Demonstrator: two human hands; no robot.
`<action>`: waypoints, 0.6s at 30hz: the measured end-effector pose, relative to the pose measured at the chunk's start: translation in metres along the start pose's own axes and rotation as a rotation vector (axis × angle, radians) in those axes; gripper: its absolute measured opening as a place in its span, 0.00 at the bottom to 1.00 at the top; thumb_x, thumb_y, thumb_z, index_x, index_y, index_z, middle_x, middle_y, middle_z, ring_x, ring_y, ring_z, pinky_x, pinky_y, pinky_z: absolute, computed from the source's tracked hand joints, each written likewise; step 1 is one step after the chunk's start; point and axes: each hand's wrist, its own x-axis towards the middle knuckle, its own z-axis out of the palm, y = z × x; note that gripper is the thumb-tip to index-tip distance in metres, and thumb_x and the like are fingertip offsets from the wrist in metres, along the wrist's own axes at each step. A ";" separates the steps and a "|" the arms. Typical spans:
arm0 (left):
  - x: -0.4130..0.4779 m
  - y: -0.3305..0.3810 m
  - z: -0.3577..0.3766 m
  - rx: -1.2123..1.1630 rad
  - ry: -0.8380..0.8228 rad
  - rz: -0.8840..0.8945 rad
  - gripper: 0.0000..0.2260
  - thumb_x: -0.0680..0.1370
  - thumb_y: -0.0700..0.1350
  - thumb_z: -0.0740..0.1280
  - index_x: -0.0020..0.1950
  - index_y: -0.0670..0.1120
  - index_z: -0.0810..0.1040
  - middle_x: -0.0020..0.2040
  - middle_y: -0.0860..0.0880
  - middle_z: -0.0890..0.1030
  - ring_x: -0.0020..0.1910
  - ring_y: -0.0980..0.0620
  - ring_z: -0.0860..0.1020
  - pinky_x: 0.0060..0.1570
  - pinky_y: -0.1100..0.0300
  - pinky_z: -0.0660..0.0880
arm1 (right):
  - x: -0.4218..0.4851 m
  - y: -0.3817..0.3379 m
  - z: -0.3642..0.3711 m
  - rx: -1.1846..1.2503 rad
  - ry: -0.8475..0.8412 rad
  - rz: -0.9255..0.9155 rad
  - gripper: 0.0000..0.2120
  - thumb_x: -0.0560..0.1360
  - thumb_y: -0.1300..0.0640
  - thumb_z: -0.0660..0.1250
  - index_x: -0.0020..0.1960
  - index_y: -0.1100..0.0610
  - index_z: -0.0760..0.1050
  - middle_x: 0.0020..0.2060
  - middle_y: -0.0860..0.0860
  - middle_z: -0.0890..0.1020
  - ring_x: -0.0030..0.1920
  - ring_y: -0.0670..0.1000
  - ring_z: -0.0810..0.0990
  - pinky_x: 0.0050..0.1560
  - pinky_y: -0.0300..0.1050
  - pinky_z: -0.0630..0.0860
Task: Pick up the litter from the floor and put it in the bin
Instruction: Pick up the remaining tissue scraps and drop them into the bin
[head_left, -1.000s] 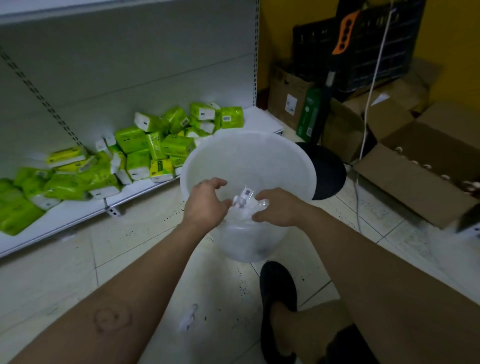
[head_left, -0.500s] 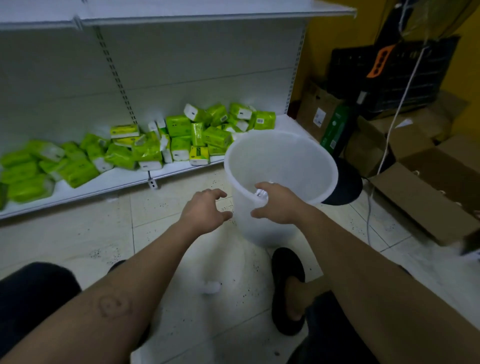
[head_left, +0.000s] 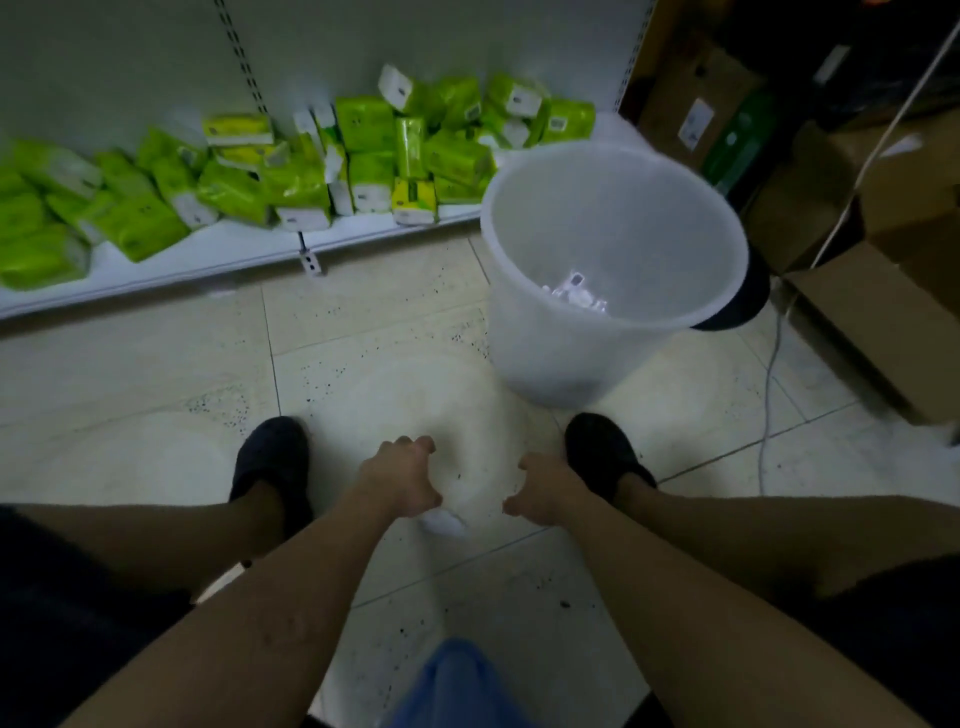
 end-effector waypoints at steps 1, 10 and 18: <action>0.008 -0.004 0.011 0.014 -0.054 -0.010 0.42 0.65 0.60 0.73 0.74 0.49 0.61 0.68 0.44 0.70 0.66 0.43 0.69 0.62 0.47 0.72 | 0.007 0.007 0.008 0.001 -0.023 0.024 0.35 0.76 0.50 0.67 0.75 0.60 0.53 0.74 0.58 0.61 0.70 0.60 0.66 0.68 0.52 0.68; 0.076 -0.010 0.086 -0.008 -0.180 -0.062 0.34 0.70 0.60 0.70 0.72 0.51 0.62 0.67 0.43 0.68 0.64 0.41 0.71 0.58 0.46 0.72 | 0.069 0.053 0.068 0.214 -0.076 0.313 0.27 0.73 0.52 0.70 0.66 0.62 0.67 0.62 0.60 0.73 0.59 0.58 0.75 0.55 0.48 0.76; 0.110 -0.015 0.138 -0.057 -0.243 -0.162 0.36 0.71 0.56 0.71 0.73 0.51 0.59 0.70 0.40 0.63 0.60 0.39 0.74 0.54 0.49 0.73 | 0.079 0.108 0.131 0.335 -0.031 0.621 0.21 0.77 0.56 0.65 0.65 0.66 0.67 0.64 0.61 0.73 0.63 0.58 0.73 0.63 0.46 0.71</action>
